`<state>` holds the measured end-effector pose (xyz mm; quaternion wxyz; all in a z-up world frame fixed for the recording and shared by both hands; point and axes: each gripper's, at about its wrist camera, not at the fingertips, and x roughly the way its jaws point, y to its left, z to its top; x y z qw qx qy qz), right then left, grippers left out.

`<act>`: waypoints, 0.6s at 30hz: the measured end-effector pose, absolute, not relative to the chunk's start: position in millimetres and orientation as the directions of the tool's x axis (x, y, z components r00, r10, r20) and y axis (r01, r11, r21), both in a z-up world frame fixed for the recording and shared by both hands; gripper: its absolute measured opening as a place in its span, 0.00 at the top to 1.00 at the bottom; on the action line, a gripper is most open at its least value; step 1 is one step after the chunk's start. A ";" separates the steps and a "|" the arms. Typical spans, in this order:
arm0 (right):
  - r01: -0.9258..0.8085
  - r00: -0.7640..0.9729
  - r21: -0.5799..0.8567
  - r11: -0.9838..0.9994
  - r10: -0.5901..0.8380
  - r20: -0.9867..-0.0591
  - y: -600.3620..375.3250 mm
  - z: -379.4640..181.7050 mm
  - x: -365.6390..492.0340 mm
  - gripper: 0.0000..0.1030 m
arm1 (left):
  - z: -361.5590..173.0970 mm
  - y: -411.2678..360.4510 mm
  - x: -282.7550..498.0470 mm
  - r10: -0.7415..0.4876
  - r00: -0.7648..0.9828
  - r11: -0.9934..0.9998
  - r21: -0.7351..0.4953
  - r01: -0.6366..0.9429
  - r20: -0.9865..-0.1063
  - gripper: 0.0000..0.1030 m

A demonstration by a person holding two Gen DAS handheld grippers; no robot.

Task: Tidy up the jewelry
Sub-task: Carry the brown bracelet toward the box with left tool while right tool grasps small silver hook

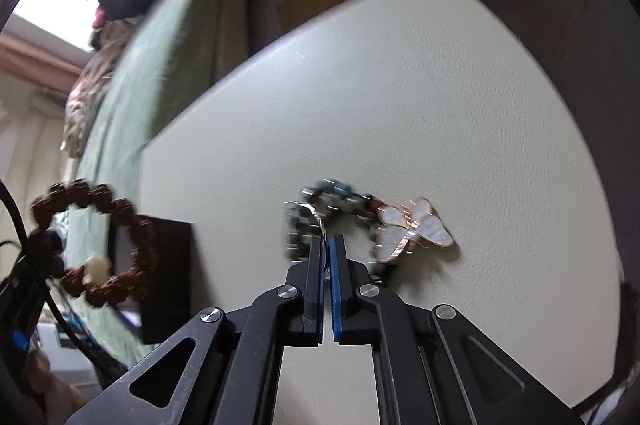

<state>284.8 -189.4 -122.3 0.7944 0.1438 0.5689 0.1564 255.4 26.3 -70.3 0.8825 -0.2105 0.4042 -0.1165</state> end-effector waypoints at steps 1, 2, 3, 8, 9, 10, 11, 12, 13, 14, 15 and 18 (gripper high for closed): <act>-0.097 0.317 0.417 0.904 0.425 -0.848 -187.8 -115.5 281.2 0.96 | -67.4 28.5 253.1 -0.370 0.654 0.885 -0.464 0.032 -0.660 0.81; -0.111 0.331 0.428 0.897 0.439 -0.835 -185.9 -108.2 276.8 0.96 | -64.5 30.8 250.5 -0.363 0.660 0.887 -0.462 0.028 -0.657 0.81; -0.121 0.340 0.436 0.892 0.449 -0.826 -184.1 -103.2 273.5 0.96 | -62.8 32.7 248.9 -0.359 0.664 0.888 -0.460 0.025 -0.656 0.81; -0.167 0.379 0.460 0.872 0.488 -0.787 -180.2 -81.2 256.3 0.96 | -54.8 46.4 234.4 -0.319 0.682 0.900 -0.436 -0.001 -0.658 0.81; -0.168 0.380 0.464 0.870 0.491 -0.783 -179.3 -79.6 256.1 0.96 | -53.7 50.2 231.2 -0.307 0.686 0.903 -0.430 -0.009 -0.659 0.81; -0.169 0.382 0.468 0.868 0.495 -0.781 -178.5 -79.5 254.7 0.96 | -52.7 54.2 229.2 -0.293 0.691 0.906 -0.423 -0.020 -0.661 0.81; -0.169 0.383 0.470 0.867 0.497 -0.779 -178.6 -78.9 252.9 0.96 | -52.2 59.1 226.0 -0.273 0.696 0.911 -0.412 -0.036 -0.664 0.81; -0.168 0.384 0.470 0.866 0.497 -0.778 -178.3 -80.0 253.1 0.96 | -52.3 62.4 224.0 -0.256 0.699 0.915 -0.401 -0.049 -0.668 0.81; -0.165 0.385 0.471 0.867 0.496 -0.778 -177.6 -80.4 252.0 0.96 | -53.7 67.1 222.5 -0.234 0.699 0.920 -0.386 -0.065 -0.676 0.81; -0.163 0.383 0.472 0.867 0.496 -0.779 -175.0 -81.3 251.7 0.96 | -55.0 69.9 221.4 -0.217 0.697 0.924 -0.375 -0.080 -0.683 0.81; -0.162 0.382 0.473 0.866 0.497 -0.779 -170.5 -81.3 251.8 0.96 | -56.2 72.0 220.5 -0.200 0.695 0.927 -0.363 -0.093 -0.690 0.81; -0.164 0.382 0.471 0.867 0.496 -0.780 -166.5 -81.6 250.9 0.96 | -60.1 78.4 218.3 -0.133 0.688 0.943 -0.305 -0.134 -0.713 0.81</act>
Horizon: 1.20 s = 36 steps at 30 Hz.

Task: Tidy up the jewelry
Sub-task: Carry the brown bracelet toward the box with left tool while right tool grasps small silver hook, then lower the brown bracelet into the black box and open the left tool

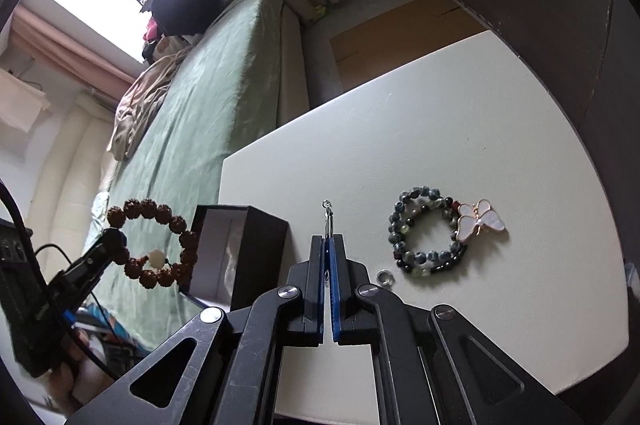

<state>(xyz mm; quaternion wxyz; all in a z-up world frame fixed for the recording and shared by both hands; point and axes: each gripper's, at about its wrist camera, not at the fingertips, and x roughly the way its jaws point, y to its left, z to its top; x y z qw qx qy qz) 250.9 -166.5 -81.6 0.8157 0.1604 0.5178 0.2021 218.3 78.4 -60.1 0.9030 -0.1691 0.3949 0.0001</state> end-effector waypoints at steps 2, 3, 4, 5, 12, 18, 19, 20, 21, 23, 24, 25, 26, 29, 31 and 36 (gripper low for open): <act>-0.163 0.380 0.473 0.866 0.498 -0.779 -164.4 -82.1 250.3 0.96 | -65.5 80.7 220.2 -0.100 0.669 0.950 -0.269 -0.155 -0.736 0.81; -0.163 0.381 0.472 0.866 0.497 -0.780 -164.2 -81.6 249.8 0.96 | -67.6 81.2 220.3 -0.091 0.664 0.953 -0.259 -0.160 -0.742 0.81; -0.161 0.380 0.471 0.867 0.495 -0.781 -164.3 -82.5 250.5 0.96 | -71.0 81.8 222.0 -0.085 0.657 0.955 -0.250 -0.161 -0.749 0.81; -0.159 0.378 0.472 0.867 0.495 -0.782 -165.2 -83.8 252.7 0.96 | -74.1 82.2 224.1 -0.083 0.651 0.956 -0.246 -0.163 -0.755 0.81; -0.150 0.363 0.471 0.869 0.492 -0.791 -164.2 -88.1 257.0 0.96 | -100.9 77.5 244.6 -0.098 0.570 0.957 -0.235 -0.171 -0.816 0.80; -0.158 0.364 0.480 0.863 0.502 -0.784 -165.3 -85.0 258.0 0.96 | -108.3 62.8 255.0 -0.272 0.532 0.926 -0.369 -0.083 -0.802 0.77; -0.159 0.363 0.481 0.862 0.504 -0.784 -165.4 -85.1 258.0 0.96 | -108.0 63.9 255.1 -0.266 0.535 0.925 -0.368 -0.091 -0.802 0.77; -0.161 0.361 0.483 0.861 0.506 -0.783 -165.4 -85.4 257.6 0.96 | -107.6 66.3 255.0 -0.265 0.539 0.923 -0.373 -0.099 -0.799 0.77; -0.162 0.358 0.484 0.860 0.509 -0.783 -165.0 -85.6 258.2 0.96 | -106.7 69.9 254.6 -0.271 0.544 0.916 -0.386 -0.107 -0.794 0.77; -0.170 0.357 0.487 0.857 0.514 -0.780 -162.7 -85.4 256.3 0.96 | -103.7 76.2 251.6 -0.264 0.558 0.909 -0.397 -0.129 -0.787 0.77; -0.175 0.358 0.490 0.854 0.519 -0.776 -161.8 -84.3 255.5 0.96 | -101.7 79.1 250.4 -0.259 0.564 0.907 -0.398 -0.136 -0.784 0.77; -0.178 0.359 0.493 0.852 0.523 -0.773 -160.9 -83.2 254.8 0.96 | -100.5 81.4 250.1 -0.254 0.568 0.906 -0.398 -0.142 -0.782 0.77; -0.183 0.362 0.497 0.848 0.528 -0.768 -159.6 -81.6 254.1 0.96 | -99.9 83.5 249.1 -0.251 0.569 0.905 -0.398 -0.148 -0.783 0.77; -0.206 0.364 0.520 0.829 0.558 -0.746 -156.0 -75.8 251.0 0.96 | -98.7 88.3 245.7 -0.246 0.570 0.901 -0.401 -0.163 -0.784 0.77; -0.232 0.358 0.544 0.806 0.591 -0.723 -149.9 -71.7 248.5 0.96 | -97.3 92.1 245.4 -0.238 0.573 0.899 -0.401 -0.175 -0.785 0.77; -0.292 0.319 0.602 0.743 0.669 -0.672 -123.4 -67.3 241.3 0.96 | -91.2 101.0 240.4 -0.219 0.585 0.895 -0.400 -0.199 -0.781 0.66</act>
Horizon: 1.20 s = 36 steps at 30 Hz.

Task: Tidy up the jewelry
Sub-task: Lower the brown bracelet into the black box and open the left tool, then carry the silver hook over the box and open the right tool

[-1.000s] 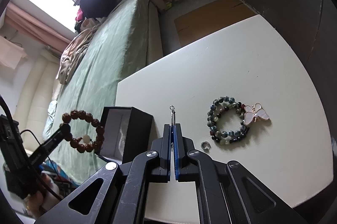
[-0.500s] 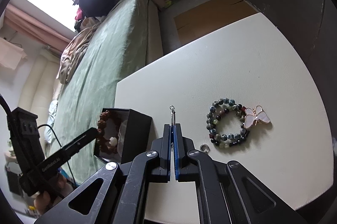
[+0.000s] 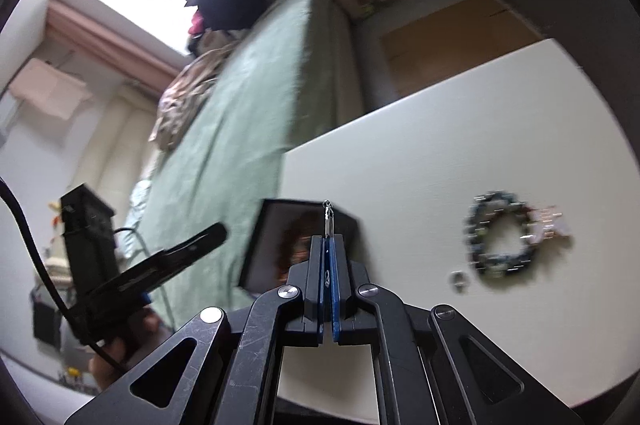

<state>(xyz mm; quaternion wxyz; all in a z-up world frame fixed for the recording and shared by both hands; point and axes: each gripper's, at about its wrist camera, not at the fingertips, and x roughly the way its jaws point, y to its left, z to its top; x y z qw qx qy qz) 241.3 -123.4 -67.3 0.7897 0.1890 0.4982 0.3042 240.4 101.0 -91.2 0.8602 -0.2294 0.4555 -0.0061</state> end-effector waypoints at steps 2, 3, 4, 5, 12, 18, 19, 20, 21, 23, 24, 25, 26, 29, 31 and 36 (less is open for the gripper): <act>-0.310 0.305 0.610 0.729 0.684 -0.663 -111.4 -68.5 239.4 0.96 | -88.7 107.2 238.5 -0.206 0.597 0.891 -0.401 -0.213 -0.775 0.46; -0.316 0.296 0.613 0.724 0.690 -0.661 -104.6 -69.8 239.5 0.96 | -86.2 110.8 235.9 -0.192 0.611 0.889 -0.399 -0.222 -0.768 0.39; -0.319 0.287 0.619 0.718 0.695 -0.659 -98.6 -71.5 239.7 0.96 | -84.4 113.4 234.4 -0.184 0.619 0.889 -0.399 -0.226 -0.763 0.38; -0.321 0.277 0.626 0.711 0.702 -0.656 -92.7 -73.4 240.2 0.96 | -82.4 117.0 232.5 -0.177 0.629 0.887 -0.399 -0.231 -0.757 0.38; -0.320 0.188 0.672 0.668 0.740 -0.646 -57.0 -93.1 251.6 0.80 | -84.1 141.2 224.9 -0.165 0.635 0.859 -0.426 -0.283 -0.754 0.37; -0.285 0.215 0.646 0.708 0.704 -0.677 -72.6 -95.7 252.6 0.65 | -84.3 139.3 226.5 -0.171 0.636 0.862 -0.427 -0.273 -0.752 0.37; -0.282 0.231 0.640 0.715 0.698 -0.678 -78.8 -92.4 252.0 0.64 | -84.1 137.8 227.4 -0.175 0.637 0.863 -0.429 -0.268 -0.751 0.37; -0.280 0.246 0.634 0.721 0.692 -0.679 -84.2 -89.7 251.4 0.59 | -83.9 135.7 228.3 -0.178 0.637 0.863 -0.430 -0.264 -0.750 0.37; -0.275 0.259 0.630 0.726 0.687 -0.679 -90.1 -87.1 251.4 0.56 | -83.4 133.6 228.8 -0.181 0.637 0.865 -0.430 -0.260 -0.749 0.37; -0.264 0.285 0.624 0.735 0.678 -0.678 -103.9 -81.5 250.4 0.55 | -82.5 126.2 231.2 -0.190 0.637 0.869 -0.430 -0.245 -0.747 0.37; -0.262 0.292 0.624 0.737 0.676 -0.676 -109.4 -79.4 250.8 0.55 | -82.1 121.6 232.3 -0.197 0.637 0.871 -0.431 -0.235 -0.745 0.37; -0.257 0.301 0.624 0.738 0.675 -0.674 -116.0 -76.6 250.9 0.55 | -81.6 118.2 233.8 -0.201 0.637 0.874 -0.430 -0.227 -0.744 0.37; -0.249 0.314 0.621 0.743 0.668 -0.674 -124.3 -73.5 250.4 0.55 | -81.1 112.5 235.5 -0.207 0.636 0.878 -0.428 -0.214 -0.743 0.37; -0.230 0.350 0.612 0.756 0.651 -0.673 -143.8 -66.4 249.2 0.55 | -80.5 96.7 239.3 -0.222 0.632 0.889 -0.420 -0.181 -0.743 0.37; -0.209 0.367 0.605 0.768 0.635 -0.680 -156.4 -63.7 249.0 0.52 | -80.6 86.6 241.9 -0.233 0.627 0.894 -0.418 -0.163 -0.743 0.37; -0.154 0.401 0.588 0.794 0.594 -0.698 -187.3 -59.3 248.3 0.48 | -79.4 56.8 248.6 -0.262 0.619 0.907 -0.408 -0.104 -0.740 0.37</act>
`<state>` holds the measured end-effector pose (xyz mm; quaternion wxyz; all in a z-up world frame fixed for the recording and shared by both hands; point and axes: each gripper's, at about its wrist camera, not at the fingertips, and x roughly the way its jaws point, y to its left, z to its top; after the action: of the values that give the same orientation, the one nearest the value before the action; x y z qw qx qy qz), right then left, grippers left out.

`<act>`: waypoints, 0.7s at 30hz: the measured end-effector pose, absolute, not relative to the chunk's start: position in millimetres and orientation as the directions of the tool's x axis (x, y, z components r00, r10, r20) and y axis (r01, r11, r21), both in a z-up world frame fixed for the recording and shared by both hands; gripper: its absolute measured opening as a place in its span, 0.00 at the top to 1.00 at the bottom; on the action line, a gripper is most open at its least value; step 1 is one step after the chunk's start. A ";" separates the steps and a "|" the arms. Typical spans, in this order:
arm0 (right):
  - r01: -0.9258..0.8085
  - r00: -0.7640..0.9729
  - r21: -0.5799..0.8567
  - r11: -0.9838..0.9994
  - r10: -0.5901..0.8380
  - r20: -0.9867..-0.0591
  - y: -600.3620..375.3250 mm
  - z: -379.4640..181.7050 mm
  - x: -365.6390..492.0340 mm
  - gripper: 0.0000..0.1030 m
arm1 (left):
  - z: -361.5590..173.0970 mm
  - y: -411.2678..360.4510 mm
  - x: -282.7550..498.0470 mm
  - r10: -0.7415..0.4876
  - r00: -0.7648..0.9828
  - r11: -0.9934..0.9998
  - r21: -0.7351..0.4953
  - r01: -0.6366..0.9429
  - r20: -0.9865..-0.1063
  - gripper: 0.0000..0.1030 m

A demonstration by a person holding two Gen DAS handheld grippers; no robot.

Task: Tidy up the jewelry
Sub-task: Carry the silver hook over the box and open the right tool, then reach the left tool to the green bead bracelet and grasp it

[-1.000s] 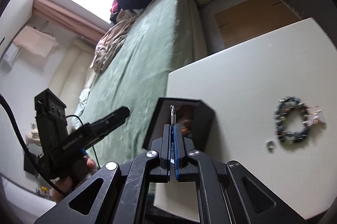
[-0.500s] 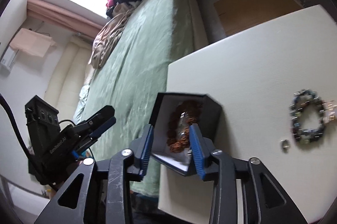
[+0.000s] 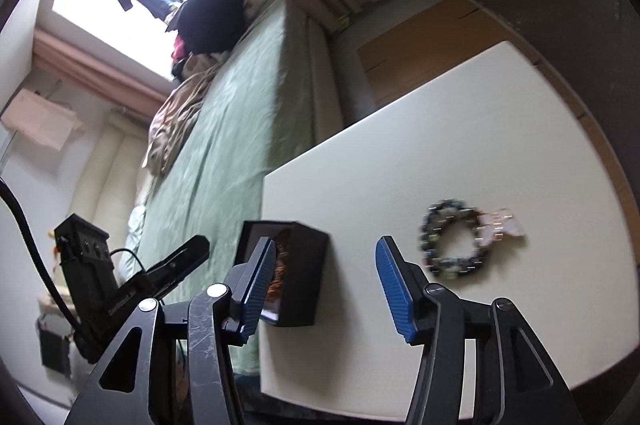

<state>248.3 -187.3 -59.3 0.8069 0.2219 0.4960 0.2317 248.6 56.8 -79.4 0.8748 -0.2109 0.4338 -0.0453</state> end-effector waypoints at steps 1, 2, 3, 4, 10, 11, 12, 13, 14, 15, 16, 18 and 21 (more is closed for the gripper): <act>-0.139 0.405 0.585 0.799 0.585 -0.702 -194.3 -59.3 248.3 0.48 | -79.1 50.5 249.7 -0.268 0.618 0.910 -0.406 -0.089 -0.739 0.37; -0.129 0.412 0.583 0.803 0.578 -0.705 -201.5 -59.3 247.9 0.48 | -79.1 43.4 251.2 -0.273 0.616 0.913 -0.401 -0.076 -0.738 0.37; -0.120 0.416 0.580 0.805 0.572 -0.707 -207.6 -59.1 248.1 0.48 | -79.5 38.3 252.6 -0.276 0.615 0.915 -0.398 -0.067 -0.739 0.37; -0.107 0.419 0.575 0.811 0.561 -0.713 -213.5 -59.9 248.3 0.47 | -80.2 30.9 254.6 -0.278 0.611 0.919 -0.391 -0.056 -0.741 0.37; -0.048 0.411 0.559 0.827 0.527 -0.744 -241.8 -67.1 250.0 0.47 | -88.5 -6.2 265.8 -0.296 0.583 0.932 -0.361 0.004 -0.757 0.37; -0.040 0.410 0.561 0.827 0.525 -0.745 -247.0 -68.1 250.4 0.47 | -90.8 -12.7 268.5 -0.298 0.575 0.935 -0.355 0.013 -0.762 0.38; -0.034 0.411 0.561 0.827 0.523 -0.747 -252.1 -69.1 249.9 0.47 | -93.9 -19.8 271.3 -0.302 0.564 0.936 -0.350 0.023 -0.769 0.38; -0.026 0.413 0.560 0.828 0.519 -0.749 -257.6 -69.8 249.7 0.47 | -95.7 -24.2 273.1 -0.304 0.559 0.937 -0.348 0.030 -0.771 0.38; -0.018 0.414 0.559 0.829 0.515 -0.750 -262.6 -70.6 250.2 0.47 | -97.8 -29.5 275.0 -0.305 0.557 0.938 -0.343 0.037 -0.773 0.38; -0.006 0.416 0.559 0.829 0.510 -0.753 -268.1 -71.8 250.9 0.47 | -99.3 -34.5 276.9 -0.301 0.558 0.941 -0.336 0.042 -0.773 0.38; 0.004 0.415 0.557 0.830 0.505 -0.757 -272.3 -73.2 251.6 0.47 | -100.9 -37.9 279.0 -0.300 0.557 0.942 -0.333 0.045 -0.775 0.38; 0.020 0.411 0.555 0.832 0.499 -0.763 -280.2 -76.5 251.4 0.47 | -105.8 -48.1 284.4 -0.305 0.547 0.943 -0.328 0.059 -0.779 0.40; 0.042 0.405 0.553 0.832 0.492 -0.771 -290.3 -83.5 254.0 0.47 | -113.7 -60.8 289.8 -0.298 0.531 0.948 -0.310 0.070 -0.793 0.47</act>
<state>254.0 -290.3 -83.5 0.7989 0.2530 0.5272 0.1408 289.8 -60.8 -113.7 0.8666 -0.1208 0.4723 -0.1063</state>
